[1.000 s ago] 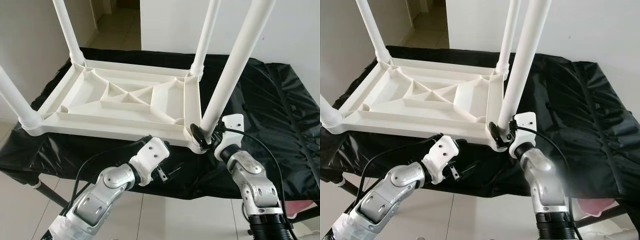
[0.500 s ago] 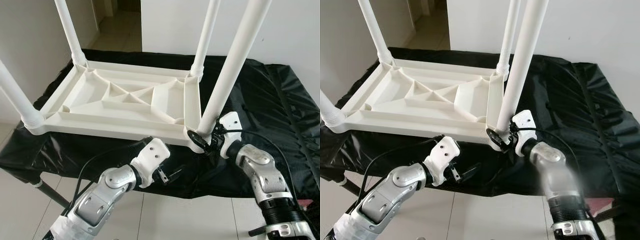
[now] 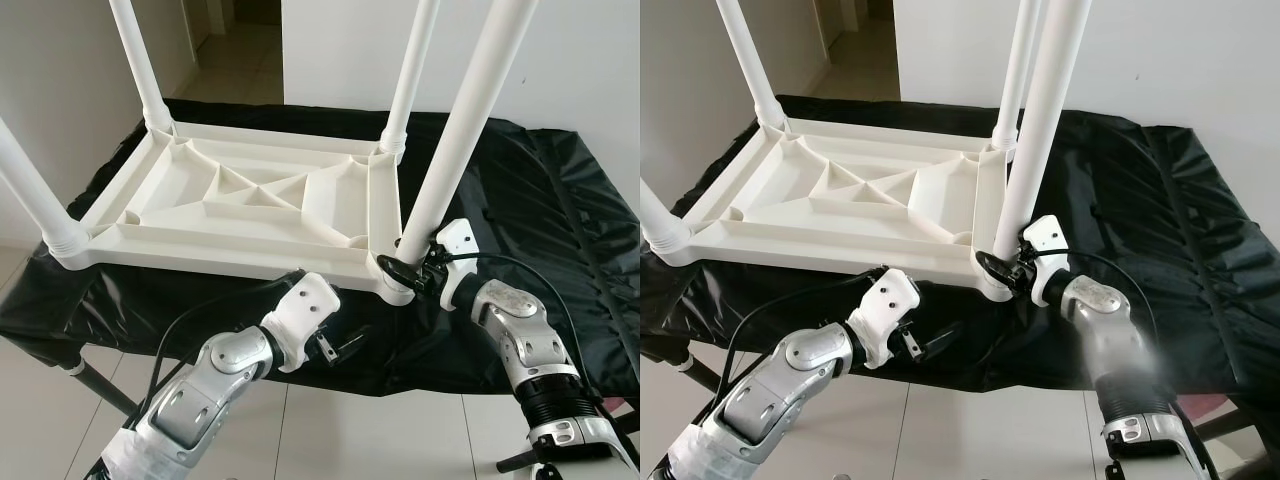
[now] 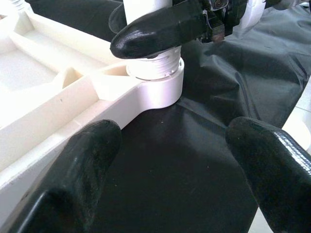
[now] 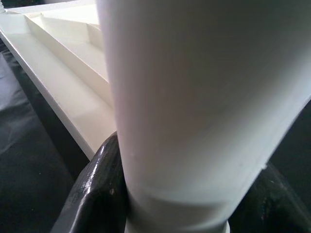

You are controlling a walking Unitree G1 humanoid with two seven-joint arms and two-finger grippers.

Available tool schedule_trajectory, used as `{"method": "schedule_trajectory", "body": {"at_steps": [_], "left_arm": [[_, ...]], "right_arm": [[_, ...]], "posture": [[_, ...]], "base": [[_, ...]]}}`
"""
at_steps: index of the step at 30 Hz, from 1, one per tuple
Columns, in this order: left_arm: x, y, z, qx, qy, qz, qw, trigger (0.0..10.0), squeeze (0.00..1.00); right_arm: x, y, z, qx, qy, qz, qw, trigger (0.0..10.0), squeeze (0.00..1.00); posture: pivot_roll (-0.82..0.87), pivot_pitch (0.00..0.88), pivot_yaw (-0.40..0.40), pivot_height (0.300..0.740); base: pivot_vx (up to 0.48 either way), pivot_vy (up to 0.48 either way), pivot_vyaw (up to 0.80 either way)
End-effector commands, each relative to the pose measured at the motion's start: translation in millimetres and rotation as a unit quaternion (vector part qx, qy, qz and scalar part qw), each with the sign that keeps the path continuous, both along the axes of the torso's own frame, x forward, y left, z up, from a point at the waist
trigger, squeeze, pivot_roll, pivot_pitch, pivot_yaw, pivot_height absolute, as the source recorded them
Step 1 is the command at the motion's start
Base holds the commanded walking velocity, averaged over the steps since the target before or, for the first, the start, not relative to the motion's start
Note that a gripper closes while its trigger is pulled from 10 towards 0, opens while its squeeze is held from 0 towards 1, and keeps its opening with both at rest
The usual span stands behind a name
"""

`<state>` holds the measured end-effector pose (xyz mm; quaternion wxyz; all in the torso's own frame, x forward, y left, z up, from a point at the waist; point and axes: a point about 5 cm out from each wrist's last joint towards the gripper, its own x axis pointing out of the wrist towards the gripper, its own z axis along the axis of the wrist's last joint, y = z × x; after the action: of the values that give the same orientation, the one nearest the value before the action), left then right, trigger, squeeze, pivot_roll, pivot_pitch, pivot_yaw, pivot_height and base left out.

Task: Building children table

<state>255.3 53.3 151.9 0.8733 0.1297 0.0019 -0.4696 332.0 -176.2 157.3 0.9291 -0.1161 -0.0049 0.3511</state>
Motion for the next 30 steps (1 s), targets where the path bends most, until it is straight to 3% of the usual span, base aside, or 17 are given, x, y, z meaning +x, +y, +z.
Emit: {"method": "schedule_trajectory", "body": {"at_steps": [1,2,3,13,21,26,29,30], "left_arm": [[-2.1,-1.1,1,0.005,-0.005,-0.019,1.000,10.0,0.00],[-2.1,-1.1,1,0.005,-0.005,-0.019,1.000,10.0,0.00],[-2.3,-1.4,1,0.005,-0.006,-0.019,1.000,10.0,0.00],[-3.1,-3.1,1,0.002,-0.005,-0.019,1.000,10.0,0.00],[-4.7,-3.9,0,-0.001,-0.002,-0.020,1.000,10.0,0.00],[-6.3,-3.5,-1,-0.001,0.002,-0.021,1.000,10.0,0.00],[-6.7,-3.4,-2,-0.001,0.004,-0.021,1.000,10.0,0.00],[-7.2,-3.0,-2,-0.001,0.006,-0.021,1.000,10.0,0.00]], "right_arm": [[-1.2,1.2,-9,-0.017,0.011,0.007,1.000,2.4,0.00],[-1.2,1.2,-9,-0.017,0.011,0.007,1.000,2.4,0.00],[-1.4,0.8,-9,-0.008,0.015,0.001,1.000,10.0,0.00],[-3.6,5.7,-15,0.020,0.026,-0.051,0.998,10.0,0.00],[-10.4,29.6,-9,0.061,0.009,-0.119,0.991,10.0,0.00],[-16.1,35.3,-9,0.091,0.014,-0.210,0.973,10.0,0.00],[-17.5,36.1,-9,0.094,0.013,-0.230,0.969,10.0,0.00],[-20.4,38.6,-11,0.097,0.016,-0.259,0.961,10.0,0.00]], "posture": [[-0.02,0.081,-0.003,0.740],[-0.02,0.081,-0.003,0.740],[-0.02,0.084,-0.007,0.740],[-0.02,0.088,-0.009,0.740],[-0.03,0.095,-0.009,0.740],[-0.03,0.098,-0.013,0.740],[-0.03,0.098,-0.015,0.740],[-0.02,0.096,-0.017,0.740]], "base": [[0.000,0.000,0.00],[0.000,0.000,0.00],[0.000,0.000,0.00],[0.000,0.000,0.00],[0.000,0.000,0.00],[0.000,0.000,0.00],[0.000,0.000,0.00],[0.000,0.000,0.00]]}}
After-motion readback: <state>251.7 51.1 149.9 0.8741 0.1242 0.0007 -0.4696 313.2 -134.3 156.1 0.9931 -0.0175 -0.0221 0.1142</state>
